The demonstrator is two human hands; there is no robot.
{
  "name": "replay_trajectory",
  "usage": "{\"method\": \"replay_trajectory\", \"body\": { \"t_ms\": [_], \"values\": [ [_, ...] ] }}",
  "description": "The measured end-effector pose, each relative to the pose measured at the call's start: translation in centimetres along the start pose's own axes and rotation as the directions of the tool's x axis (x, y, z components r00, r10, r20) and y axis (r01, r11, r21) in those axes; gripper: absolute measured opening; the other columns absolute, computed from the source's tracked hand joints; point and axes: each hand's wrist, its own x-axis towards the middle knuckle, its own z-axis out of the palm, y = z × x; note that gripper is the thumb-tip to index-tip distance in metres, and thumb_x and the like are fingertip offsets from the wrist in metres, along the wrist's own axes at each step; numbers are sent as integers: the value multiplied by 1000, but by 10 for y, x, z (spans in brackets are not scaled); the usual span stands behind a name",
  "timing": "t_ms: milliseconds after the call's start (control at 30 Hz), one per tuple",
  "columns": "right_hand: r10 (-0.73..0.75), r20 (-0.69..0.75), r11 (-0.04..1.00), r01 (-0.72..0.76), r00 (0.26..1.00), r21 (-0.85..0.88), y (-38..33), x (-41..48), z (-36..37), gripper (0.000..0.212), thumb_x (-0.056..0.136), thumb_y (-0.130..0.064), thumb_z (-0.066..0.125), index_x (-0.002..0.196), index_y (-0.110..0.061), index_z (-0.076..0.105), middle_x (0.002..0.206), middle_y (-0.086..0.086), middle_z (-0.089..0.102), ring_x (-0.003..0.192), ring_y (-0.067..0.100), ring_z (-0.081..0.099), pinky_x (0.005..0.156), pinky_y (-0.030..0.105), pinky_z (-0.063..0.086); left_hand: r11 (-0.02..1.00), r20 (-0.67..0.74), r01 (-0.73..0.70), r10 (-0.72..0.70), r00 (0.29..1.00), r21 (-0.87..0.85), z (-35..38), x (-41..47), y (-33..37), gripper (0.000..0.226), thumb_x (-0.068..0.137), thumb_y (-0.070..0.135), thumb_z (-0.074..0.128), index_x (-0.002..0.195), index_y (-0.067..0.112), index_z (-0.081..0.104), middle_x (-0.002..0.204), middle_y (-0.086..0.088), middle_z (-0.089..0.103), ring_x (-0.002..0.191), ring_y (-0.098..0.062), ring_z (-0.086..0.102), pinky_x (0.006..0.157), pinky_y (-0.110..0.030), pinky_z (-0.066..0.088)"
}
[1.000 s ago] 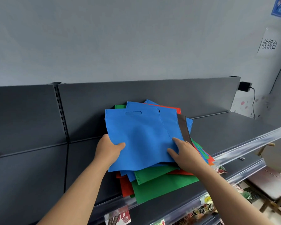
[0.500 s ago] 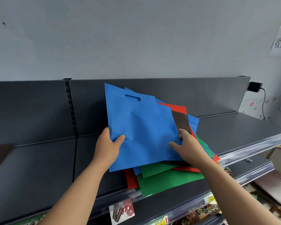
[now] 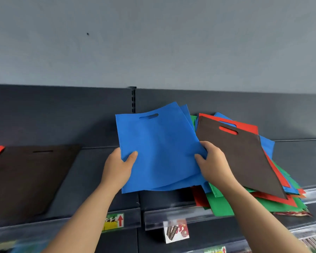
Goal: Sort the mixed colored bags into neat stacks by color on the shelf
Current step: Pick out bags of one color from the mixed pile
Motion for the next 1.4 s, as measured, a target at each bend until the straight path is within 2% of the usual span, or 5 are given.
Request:
{"method": "replay_trajectory", "body": {
  "t_ms": [133, 700, 1067, 1233, 1400],
  "values": [
    [-7, 51, 999, 4, 999, 48, -34, -9, 43, 30, 88, -6, 49, 115, -14, 58, 101, -1, 63, 87, 15, 56, 69, 24, 41, 988, 41, 122, -126, 991, 92, -47, 7, -23, 7, 88, 16, 53, 94, 14, 51, 75, 0, 53, 55, -13, 45, 47, -24, 35],
    [221, 315, 975, -208, 923, -76, -61, -37, 151, 44, 89, -4, 47, 132, -14, 45, 118, 1, 58, 89, 15, 57, 60, 18, 44, 861, 38, 174, -219, 975, 478, -129, 20, -97, 25, 91, 29, 60, 101, 15, 42, 88, -5, 58, 60, -17, 50, 48, -26, 37],
    [286, 350, 929, -167, 892, -330, -69, -47, 154, 43, 89, -22, 55, 127, -9, 42, 131, 9, 39, 112, 25, 42, 90, 31, 41, 755, 85, 41, -128, 988, 655, -130, 17, -104, 50, 93, 23, 59, 136, 7, 38, 136, -10, 44, 122, -23, 45, 98, -32, 43],
    [206, 323, 948, -107, 924, -300, -67, -51, 139, 49, 92, -21, 54, 136, -6, 39, 143, 7, 36, 114, 24, 50, 92, 30, 43, 692, 99, -51, -30, 995, 720, -124, 13, -92, 57, 97, 26, 53, 144, 7, 28, 149, -7, 32, 135, -24, 32, 107, -32, 34],
    [52, 180, 959, 1, 982, -285, -62, -48, 102, 55, 94, -24, 53, 143, -9, 35, 148, 2, 35, 133, 17, 38, 107, 27, 31, 785, 175, -146, 49, 983, 602, -87, 12, -62, 55, 99, 31, 47, 146, 10, 31, 150, -4, 35, 138, -21, 31, 108, -33, 32]
  ]
}}
